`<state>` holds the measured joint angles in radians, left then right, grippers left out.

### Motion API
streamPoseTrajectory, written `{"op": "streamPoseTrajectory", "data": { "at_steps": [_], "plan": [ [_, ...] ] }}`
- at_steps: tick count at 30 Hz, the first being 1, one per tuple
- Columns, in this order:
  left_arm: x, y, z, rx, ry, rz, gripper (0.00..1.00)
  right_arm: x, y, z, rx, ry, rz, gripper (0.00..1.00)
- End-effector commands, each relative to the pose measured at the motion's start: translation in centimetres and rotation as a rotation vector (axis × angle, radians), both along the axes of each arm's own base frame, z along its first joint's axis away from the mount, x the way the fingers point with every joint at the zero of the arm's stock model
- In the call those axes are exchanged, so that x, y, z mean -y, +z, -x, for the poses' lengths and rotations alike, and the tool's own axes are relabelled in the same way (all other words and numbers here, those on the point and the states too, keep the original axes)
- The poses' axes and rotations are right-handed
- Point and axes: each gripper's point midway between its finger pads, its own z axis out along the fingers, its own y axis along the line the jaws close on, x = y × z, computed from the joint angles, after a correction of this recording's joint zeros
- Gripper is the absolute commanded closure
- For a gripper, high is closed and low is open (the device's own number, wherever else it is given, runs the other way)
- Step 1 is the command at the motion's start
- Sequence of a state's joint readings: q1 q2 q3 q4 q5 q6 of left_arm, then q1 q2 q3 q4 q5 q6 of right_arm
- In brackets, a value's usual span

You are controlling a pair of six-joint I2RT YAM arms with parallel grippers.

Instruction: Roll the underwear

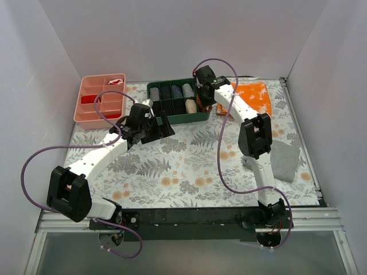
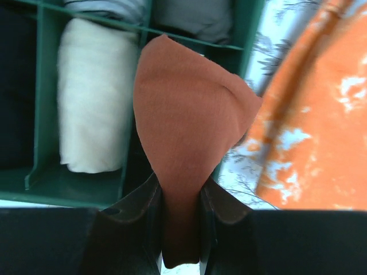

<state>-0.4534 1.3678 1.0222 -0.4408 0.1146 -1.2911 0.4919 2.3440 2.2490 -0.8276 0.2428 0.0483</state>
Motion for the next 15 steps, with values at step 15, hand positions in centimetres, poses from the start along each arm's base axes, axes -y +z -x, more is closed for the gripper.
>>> {"op": "streamPoseTrajectory", "data": {
  "at_steps": [15],
  "plan": [
    [-0.1, 0.9, 0.6, 0.022, -0.016, 0.036, 0.02, -0.7, -3.5, 6.4, -0.166, 0.095, 0.034, 0.99]
  ]
}}
